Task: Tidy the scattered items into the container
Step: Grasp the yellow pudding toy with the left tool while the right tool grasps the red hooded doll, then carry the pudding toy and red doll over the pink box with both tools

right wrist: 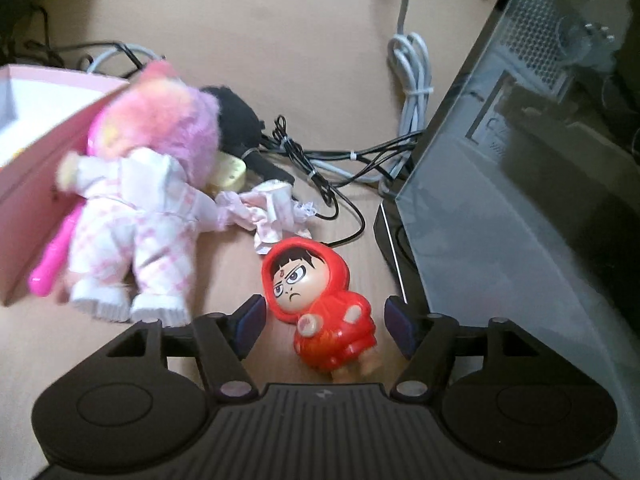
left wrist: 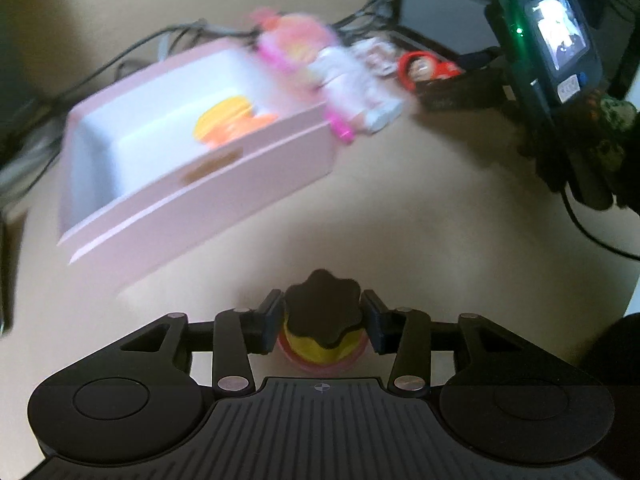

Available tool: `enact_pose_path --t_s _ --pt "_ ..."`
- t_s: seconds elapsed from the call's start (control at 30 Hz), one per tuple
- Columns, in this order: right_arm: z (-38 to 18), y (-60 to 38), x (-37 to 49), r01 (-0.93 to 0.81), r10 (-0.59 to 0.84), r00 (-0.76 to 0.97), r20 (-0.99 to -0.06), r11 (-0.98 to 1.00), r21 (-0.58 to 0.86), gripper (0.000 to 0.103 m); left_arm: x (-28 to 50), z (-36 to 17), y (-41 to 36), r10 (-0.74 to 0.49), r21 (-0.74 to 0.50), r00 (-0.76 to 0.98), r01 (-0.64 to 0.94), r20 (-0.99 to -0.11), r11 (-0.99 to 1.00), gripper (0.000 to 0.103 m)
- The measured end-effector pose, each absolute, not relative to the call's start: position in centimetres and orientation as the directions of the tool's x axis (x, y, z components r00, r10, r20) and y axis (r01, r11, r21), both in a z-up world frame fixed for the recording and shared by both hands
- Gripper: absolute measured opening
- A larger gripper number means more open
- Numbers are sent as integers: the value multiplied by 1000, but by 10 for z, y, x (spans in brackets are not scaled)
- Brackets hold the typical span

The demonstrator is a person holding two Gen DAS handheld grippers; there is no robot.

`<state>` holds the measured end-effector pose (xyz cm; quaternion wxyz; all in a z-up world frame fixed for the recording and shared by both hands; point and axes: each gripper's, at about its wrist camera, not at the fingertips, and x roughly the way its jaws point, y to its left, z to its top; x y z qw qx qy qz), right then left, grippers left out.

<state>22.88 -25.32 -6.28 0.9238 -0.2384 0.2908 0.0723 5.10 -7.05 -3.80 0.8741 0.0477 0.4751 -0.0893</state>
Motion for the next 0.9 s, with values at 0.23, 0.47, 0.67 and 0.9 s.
enact_pose_path --t_s 0.23,0.47,0.67,0.9 --pt "-62 -255 233 -291 28 813 -582 885 -363 53 33 -37 -50 -87 -18 530 135 -843 991 68" --pt "-46 -270 197 -302 94 782 -617 922 -242 41 25 -33 -50 -107 -17 556 165 -824 986 79" --pt "-40 -280 156 -322 150 736 -660 936 -146 41 28 -35 -57 -127 -16 560 198 -818 980 79" --pt "-33 -290 110 -336 216 682 -699 941 -38 42 24 -36 -59 -154 -27 558 230 -815 973 78"
